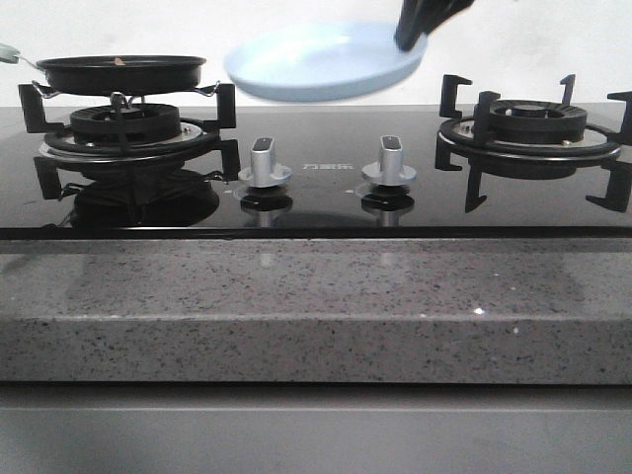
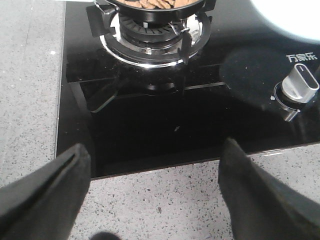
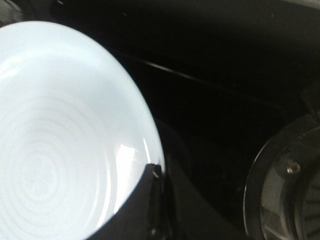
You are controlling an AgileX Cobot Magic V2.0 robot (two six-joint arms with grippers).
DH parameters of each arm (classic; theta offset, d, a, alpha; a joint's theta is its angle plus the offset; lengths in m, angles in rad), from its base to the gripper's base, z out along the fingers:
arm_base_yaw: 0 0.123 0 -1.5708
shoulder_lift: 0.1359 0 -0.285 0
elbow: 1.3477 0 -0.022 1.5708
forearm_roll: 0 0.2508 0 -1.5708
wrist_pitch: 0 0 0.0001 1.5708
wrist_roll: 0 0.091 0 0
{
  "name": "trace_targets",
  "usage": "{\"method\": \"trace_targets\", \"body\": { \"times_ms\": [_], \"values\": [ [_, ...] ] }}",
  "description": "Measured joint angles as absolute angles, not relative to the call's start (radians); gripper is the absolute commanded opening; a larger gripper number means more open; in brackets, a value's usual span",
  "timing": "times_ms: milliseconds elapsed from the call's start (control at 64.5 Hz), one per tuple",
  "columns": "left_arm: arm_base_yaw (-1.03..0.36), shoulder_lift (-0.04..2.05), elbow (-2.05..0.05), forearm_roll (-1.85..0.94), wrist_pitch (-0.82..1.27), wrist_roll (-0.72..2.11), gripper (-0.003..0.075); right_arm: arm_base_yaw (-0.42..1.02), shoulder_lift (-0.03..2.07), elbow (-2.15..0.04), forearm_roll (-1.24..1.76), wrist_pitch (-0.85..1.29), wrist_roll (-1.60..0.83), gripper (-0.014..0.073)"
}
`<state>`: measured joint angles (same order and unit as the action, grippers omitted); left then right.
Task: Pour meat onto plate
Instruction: 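Lift the plate with the right gripper and hold it near the pan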
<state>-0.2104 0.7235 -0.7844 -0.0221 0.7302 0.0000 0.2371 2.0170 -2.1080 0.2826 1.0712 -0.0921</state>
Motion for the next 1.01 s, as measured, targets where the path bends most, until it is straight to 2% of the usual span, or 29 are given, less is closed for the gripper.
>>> {"method": "trace_targets", "body": {
  "times_ms": [573,744,1007],
  "values": [
    [-0.21,0.723,-0.784,-0.018,0.725,0.0,0.0531,0.298,1.614,-1.404,0.35,0.783,-0.151,-0.0113],
    [-0.21,0.723,-0.784,-0.016,0.725,0.0,0.0531,0.302,1.606,-1.312,0.357,0.738,-0.151,-0.0113],
    [-0.21,0.723,-0.784,-0.014,0.725,0.0,0.0531,0.302,1.606,-1.283,0.372,0.696,-0.151,-0.0113]
  ]
}}
